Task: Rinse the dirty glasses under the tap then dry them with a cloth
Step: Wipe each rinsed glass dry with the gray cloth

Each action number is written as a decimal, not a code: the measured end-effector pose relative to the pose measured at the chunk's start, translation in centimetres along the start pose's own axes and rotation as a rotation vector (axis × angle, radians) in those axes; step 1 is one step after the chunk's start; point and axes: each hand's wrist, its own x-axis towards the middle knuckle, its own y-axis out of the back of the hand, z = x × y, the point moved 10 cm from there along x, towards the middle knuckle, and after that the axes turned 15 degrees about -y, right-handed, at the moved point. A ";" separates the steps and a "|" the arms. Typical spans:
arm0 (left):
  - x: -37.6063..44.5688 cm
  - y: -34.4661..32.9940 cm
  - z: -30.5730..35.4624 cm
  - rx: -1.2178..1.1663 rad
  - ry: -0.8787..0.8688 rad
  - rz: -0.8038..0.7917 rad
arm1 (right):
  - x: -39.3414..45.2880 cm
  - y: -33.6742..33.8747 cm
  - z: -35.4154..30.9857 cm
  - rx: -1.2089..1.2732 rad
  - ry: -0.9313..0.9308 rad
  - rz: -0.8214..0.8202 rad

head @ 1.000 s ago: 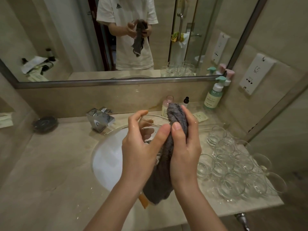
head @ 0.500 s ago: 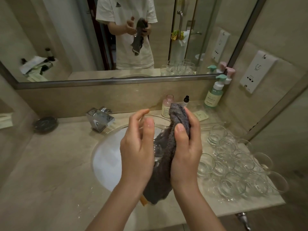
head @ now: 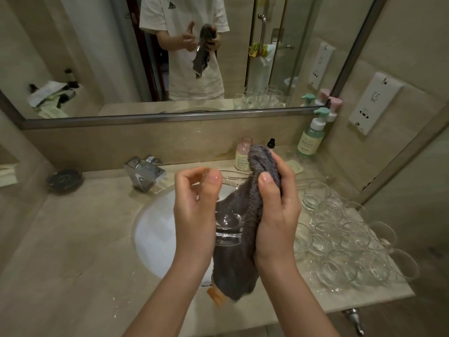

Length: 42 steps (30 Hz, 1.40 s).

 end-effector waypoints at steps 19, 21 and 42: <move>-0.7 -0.7 -1.8 -0.268 0.096 -0.249 | 2.3 -0.2 -3.8 -0.299 0.171 -0.158; -0.4 -0.3 -1.5 -0.315 0.090 -0.189 | 1.8 -2.0 -4.0 -0.435 0.208 -0.328; 0.3 0.9 -0.6 -0.264 0.093 -0.225 | 1.7 -4.0 -5.6 -0.739 0.312 -0.689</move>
